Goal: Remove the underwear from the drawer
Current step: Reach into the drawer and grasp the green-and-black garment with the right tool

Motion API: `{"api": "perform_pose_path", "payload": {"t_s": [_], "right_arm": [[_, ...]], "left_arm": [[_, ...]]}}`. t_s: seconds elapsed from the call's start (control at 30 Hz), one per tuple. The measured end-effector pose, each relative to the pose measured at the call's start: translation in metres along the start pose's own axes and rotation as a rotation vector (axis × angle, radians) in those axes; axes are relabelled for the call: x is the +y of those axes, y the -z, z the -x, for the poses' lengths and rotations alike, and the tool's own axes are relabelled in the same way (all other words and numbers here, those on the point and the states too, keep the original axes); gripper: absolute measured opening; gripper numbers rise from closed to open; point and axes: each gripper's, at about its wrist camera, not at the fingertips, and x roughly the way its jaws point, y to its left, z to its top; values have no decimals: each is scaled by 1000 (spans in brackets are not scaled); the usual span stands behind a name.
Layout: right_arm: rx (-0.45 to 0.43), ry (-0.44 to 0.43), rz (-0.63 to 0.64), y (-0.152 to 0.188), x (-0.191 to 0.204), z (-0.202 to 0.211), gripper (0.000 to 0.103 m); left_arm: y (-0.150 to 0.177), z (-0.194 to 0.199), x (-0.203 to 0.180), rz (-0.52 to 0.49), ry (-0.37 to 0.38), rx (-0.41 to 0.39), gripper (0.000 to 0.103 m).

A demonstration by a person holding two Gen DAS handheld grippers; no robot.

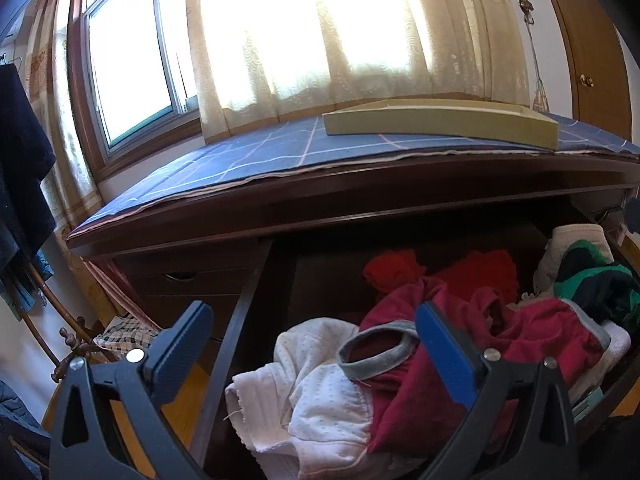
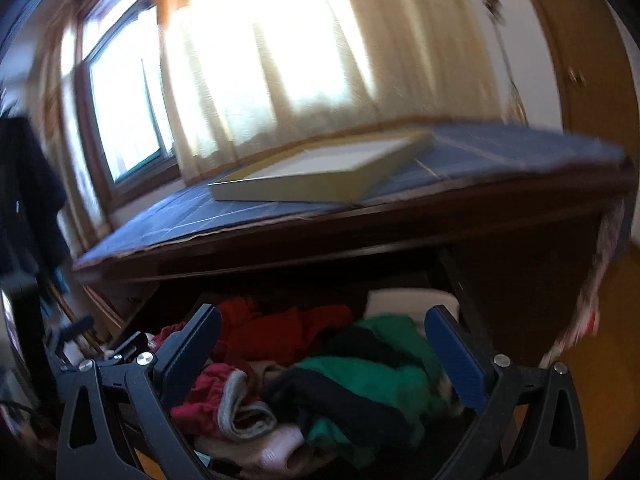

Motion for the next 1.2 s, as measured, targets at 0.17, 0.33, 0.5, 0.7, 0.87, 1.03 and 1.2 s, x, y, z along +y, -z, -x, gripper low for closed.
{"api": "perform_pose_path", "payload": {"t_s": [0.17,0.33,0.5,0.7,0.87,1.03,1.2], "right_arm": [[-14,36,-61,3,-14,11,102],[-37,-50,-9,13,0,18,102],[-15,-111,124,17,25,15,102],[40,-118,140,21,27,5,102],[-29,-23,136,6,9,18,102],[97,-20,-13,-17,-39,5,102],[194,-74,25,-24,-42,0,102]], "left_arm": [[-1,-1,1,12,-5,13,103],[-1,-2,4,38,5,25,103],[0,-1,5,36,7,19,103],[0,-1,3,25,-2,7,103],[1,1,2,10,-7,-3,103],[0,1,1,10,-10,-2,103],[0,-1,-1,5,-14,6,103]]}}
